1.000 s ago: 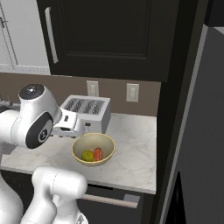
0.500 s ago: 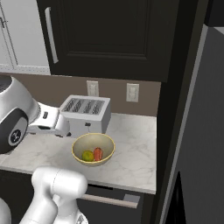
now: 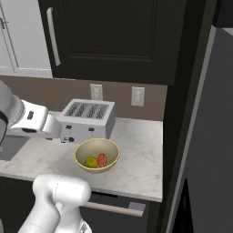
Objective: Take the sweet potato, orange, and garlic from the freezer and place them in the bowl on the counter.
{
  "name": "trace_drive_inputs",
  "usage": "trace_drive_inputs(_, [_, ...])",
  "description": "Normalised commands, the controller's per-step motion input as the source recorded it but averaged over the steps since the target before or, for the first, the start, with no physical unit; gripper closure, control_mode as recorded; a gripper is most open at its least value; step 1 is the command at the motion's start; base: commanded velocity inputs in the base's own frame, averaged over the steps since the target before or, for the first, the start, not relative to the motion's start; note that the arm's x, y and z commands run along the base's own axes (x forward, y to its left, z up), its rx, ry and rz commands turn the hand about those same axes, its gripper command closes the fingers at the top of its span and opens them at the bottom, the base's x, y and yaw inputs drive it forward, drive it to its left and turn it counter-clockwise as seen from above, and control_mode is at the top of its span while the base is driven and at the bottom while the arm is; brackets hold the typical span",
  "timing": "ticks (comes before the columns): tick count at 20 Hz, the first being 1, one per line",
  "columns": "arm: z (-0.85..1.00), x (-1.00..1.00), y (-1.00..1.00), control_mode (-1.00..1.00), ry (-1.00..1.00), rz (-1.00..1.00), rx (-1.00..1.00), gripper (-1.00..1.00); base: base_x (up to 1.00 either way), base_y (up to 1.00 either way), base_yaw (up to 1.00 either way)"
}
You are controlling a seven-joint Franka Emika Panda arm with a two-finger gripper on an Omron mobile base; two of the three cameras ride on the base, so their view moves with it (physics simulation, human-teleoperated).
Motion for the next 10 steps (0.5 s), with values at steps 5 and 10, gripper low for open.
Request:
trace_drive_inputs(5, [0.34, -0.27, 0.00, -1.00, 0.00, 0.00, 0.00, -1.00, 0.00, 0.00, 0.00])
trace_drive_inputs(10, [0.16, -0.26, 0.00, -1.00, 0.00, 0.00, 0.00, -1.00, 0.00, 0.00, 0.00])
